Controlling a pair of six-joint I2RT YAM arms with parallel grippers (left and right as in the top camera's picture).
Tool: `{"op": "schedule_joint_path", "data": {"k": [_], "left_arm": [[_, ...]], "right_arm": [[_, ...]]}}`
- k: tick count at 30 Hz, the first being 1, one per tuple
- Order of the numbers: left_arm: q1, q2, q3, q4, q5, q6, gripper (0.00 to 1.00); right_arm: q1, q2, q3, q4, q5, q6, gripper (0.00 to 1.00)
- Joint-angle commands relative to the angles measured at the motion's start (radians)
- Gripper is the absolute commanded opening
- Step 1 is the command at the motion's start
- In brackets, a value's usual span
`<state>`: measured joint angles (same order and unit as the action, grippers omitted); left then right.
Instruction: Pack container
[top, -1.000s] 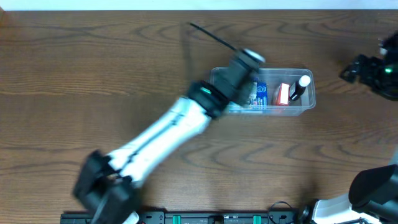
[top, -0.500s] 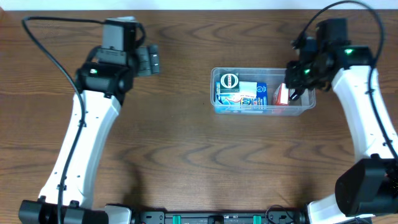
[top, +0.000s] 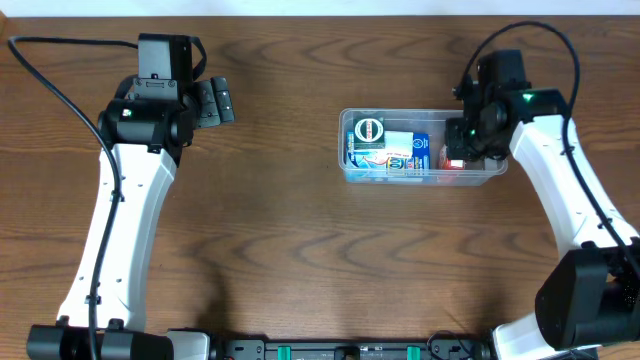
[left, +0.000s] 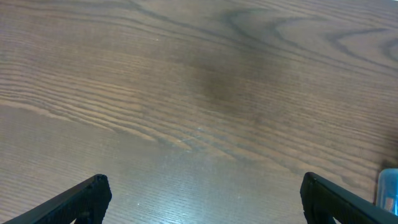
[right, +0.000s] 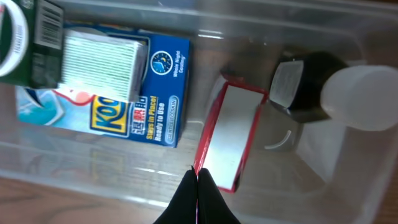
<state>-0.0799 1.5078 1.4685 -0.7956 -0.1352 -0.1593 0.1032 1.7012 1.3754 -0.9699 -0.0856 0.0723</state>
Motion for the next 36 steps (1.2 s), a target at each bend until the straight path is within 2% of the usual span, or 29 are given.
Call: {"op": "schedule_joint_path", "data": {"k": [1,4,19,27,36], "left_arm": [[0.003,0.002,-0.005,-0.004,-0.008,0.005,0.98],[0.003,0.002,-0.005,-0.004,-0.008,0.005,0.98],[0.003,0.002,-0.005,-0.005,-0.008,0.005,0.98],[0.003,0.002,-0.005,-0.005,-0.008,0.005,0.98],[0.003,0.002,-0.005,-0.008,-0.008,0.005,0.98]], "right_arm": [[0.016,0.003,-0.043,0.032,-0.028,0.001,0.01],[0.016,0.003,-0.050,0.051,-0.079,-0.006,0.01],[0.021,0.085,-0.051,0.088,-0.066,-0.023,0.01],[0.020,0.077,-0.023,0.007,0.204,-0.025,0.01],[0.019,0.077,0.013,-0.048,0.217,-0.014,0.01]]}}
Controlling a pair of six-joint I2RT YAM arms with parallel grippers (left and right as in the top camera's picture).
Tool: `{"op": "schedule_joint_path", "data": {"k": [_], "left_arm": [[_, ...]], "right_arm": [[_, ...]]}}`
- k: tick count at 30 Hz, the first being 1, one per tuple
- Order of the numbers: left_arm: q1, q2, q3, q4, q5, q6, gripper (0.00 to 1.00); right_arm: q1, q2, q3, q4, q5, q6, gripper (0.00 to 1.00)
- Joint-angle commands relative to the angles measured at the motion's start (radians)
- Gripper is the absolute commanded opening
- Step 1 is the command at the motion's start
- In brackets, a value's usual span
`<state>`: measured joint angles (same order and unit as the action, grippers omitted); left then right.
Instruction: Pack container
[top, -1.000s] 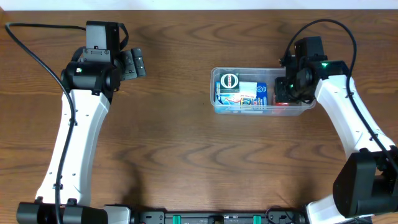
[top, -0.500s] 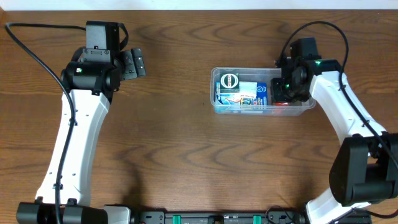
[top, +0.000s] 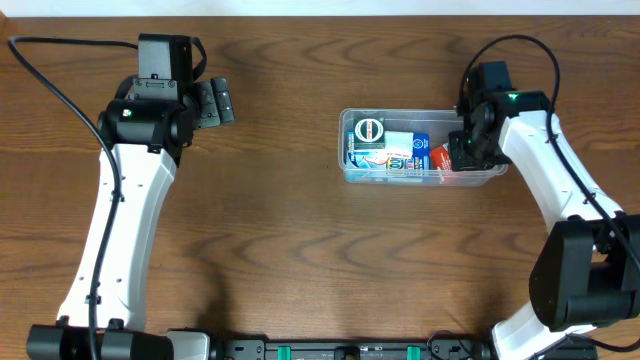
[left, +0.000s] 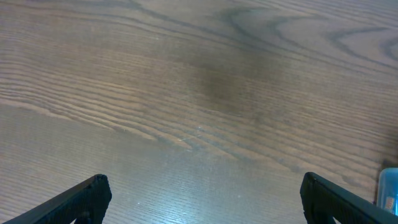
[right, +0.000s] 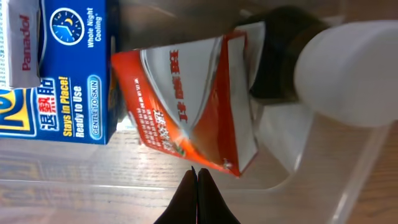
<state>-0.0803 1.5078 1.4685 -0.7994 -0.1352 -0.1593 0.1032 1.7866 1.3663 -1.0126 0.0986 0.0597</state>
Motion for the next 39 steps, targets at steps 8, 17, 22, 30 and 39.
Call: {"op": "schedule_joint_path", "data": {"k": [8,17,22,30,39], "left_arm": [[0.003,0.002,-0.005,-0.010,-0.008,0.005,0.98],[0.003,0.002,-0.005,-0.012,-0.008,0.006,0.98],[0.003,0.002,-0.005,-0.012,-0.008,0.006,0.98],[0.003,0.002,-0.005,-0.012,-0.008,0.006,0.98],[0.003,0.002,-0.005,-0.012,-0.008,0.006,0.98]], "right_arm": [[0.006,-0.008,0.026,0.010,0.027,-0.001,0.01],[0.001,-0.165,0.078,-0.016,-0.092,-0.033,0.01],[0.005,-0.444,0.078,-0.018,-0.161,-0.039,0.04],[0.003,-0.900,0.078,-0.138,-0.182,-0.039,0.99],[0.003,-1.266,0.078,-0.290,-0.169,-0.039,0.99]]}}
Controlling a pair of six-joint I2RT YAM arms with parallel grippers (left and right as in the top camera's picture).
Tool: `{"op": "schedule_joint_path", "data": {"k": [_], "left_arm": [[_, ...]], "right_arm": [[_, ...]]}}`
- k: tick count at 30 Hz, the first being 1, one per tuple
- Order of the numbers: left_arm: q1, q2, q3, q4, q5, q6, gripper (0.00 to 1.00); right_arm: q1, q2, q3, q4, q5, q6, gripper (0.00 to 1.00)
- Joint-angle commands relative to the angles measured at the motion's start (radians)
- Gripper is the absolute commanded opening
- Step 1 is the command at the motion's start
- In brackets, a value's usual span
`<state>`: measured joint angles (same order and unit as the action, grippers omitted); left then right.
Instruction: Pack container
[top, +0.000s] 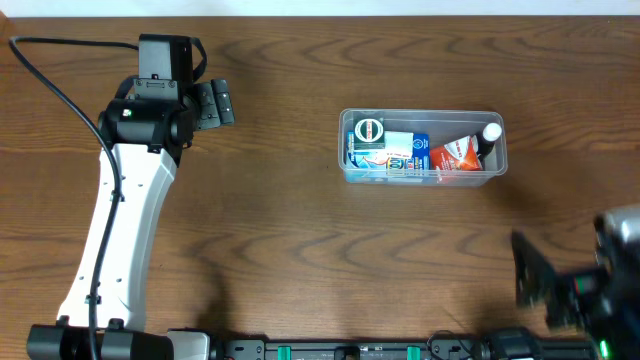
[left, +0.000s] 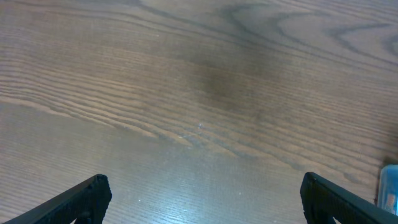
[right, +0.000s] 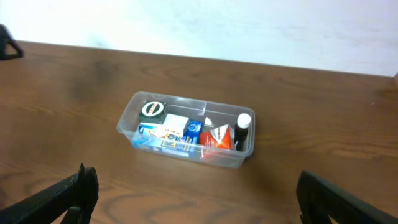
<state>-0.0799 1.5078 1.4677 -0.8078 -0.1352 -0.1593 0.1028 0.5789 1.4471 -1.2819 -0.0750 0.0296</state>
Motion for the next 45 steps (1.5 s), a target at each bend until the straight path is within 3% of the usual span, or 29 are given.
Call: {"op": "schedule_joint_path", "data": {"k": [1,8,12,22,36,39,45], "left_arm": [[0.003,0.002,-0.004,-0.003,-0.008,0.006,0.98],[0.003,0.002,-0.004,-0.003,-0.008,0.006,0.98],[0.003,0.002,-0.004,-0.003,-0.008,0.006,0.98],[0.003,0.002,-0.004,-0.003,-0.008,0.006,0.98],[0.003,0.002,-0.004,-0.003,-0.008,0.006,0.98],[0.003,0.002,-0.004,-0.003,-0.008,0.006,0.98],[0.003,0.002,-0.004,-0.003,-0.008,0.006,0.98]], "right_arm": [[0.003,-0.092,-0.003,-0.041,0.013,-0.008,0.99],[0.003,-0.230,-0.003,-0.224,0.071,-0.079,0.99],[0.003,-0.277,-0.040,-0.176,0.012,-0.080,0.99],[-0.006,-0.567,-0.484,0.248,-0.022,-0.076,0.99],[-0.004,-0.572,-1.215,1.151,-0.129,-0.074,0.99],[-0.004,-0.573,-1.311,1.235,-0.129,-0.068,0.99],[-0.004,-0.573,-1.395,1.236,-0.112,-0.068,0.99]]}}
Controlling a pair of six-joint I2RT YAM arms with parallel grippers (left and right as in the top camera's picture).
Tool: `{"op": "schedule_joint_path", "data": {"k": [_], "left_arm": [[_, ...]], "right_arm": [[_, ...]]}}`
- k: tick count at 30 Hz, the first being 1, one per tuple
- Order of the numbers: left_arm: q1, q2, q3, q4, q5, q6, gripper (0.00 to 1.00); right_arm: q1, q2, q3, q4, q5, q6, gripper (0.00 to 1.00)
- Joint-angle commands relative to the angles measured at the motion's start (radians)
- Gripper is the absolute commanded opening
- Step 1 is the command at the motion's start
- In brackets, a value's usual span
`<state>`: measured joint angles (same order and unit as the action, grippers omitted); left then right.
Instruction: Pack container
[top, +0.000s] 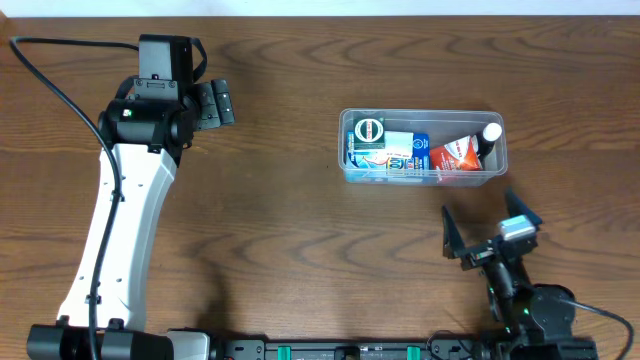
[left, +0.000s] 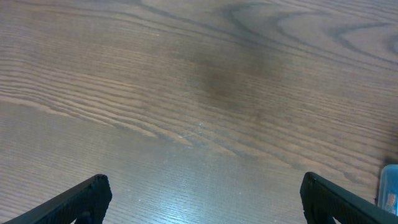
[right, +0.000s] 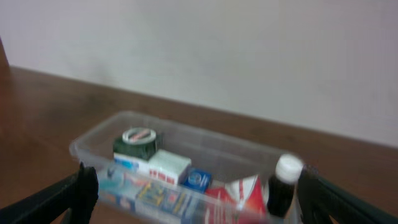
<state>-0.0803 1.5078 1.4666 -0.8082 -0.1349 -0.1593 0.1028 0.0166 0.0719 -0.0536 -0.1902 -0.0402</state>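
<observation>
A clear plastic container (top: 346, 172) lies right of the table's middle. It holds a green round tin (top: 368, 129), a white box (top: 399, 140) on a blue box (top: 392, 160), a red packet (top: 455, 155) and a dark bottle with a white cap (top: 490, 134). My right gripper (top: 484, 222) hangs open and empty just in front of it. The right wrist view is blurred and shows the container (right: 93, 142), tin (right: 138, 140), packet (right: 239, 193) and bottle (right: 283, 180) ahead of the right gripper (right: 199, 208). My left gripper (top: 222, 103) is open over bare wood at the far left, its fingers (left: 81, 199) wide apart.
A wooden table (top: 270, 230) carries everything. A pale wall (right: 249, 56) rises behind the table. A sliver of something blue (left: 388, 190) shows at the right edge of the left wrist view.
My right gripper was at the table's front right corner, seeing the container from higher and farther off. Now it sits low and closer in front of it. The left arm has not moved.
My right gripper was shut inside the container's right end beside the red packet, which stood on edge. Then the packet lay tilted against the bottle, gripper still shut there. Later the gripper was open and far from the container; now it is low in front of it.
</observation>
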Motion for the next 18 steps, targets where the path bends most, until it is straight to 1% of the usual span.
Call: {"op": "schedule_joint_path", "data": {"k": [1,8,11,18], "left_arm": [[0.003,0.002,-0.003,-0.003,-0.008,0.006,0.98],[0.003,0.002,-0.003,-0.003,-0.008,0.006,0.98],[0.003,0.002,-0.003,-0.003,-0.008,0.006,0.98],[0.003,0.002,-0.003,-0.003,-0.009,0.006,0.98]], "right_arm": [[-0.004,-0.011,-0.028,0.003,0.008,0.002,0.99],[-0.004,-0.011,-0.066,-0.011,0.083,-0.002,0.99],[-0.004,-0.011,-0.066,-0.012,0.086,-0.038,0.99],[-0.004,-0.011,-0.066,-0.010,0.085,-0.040,0.99]]}}
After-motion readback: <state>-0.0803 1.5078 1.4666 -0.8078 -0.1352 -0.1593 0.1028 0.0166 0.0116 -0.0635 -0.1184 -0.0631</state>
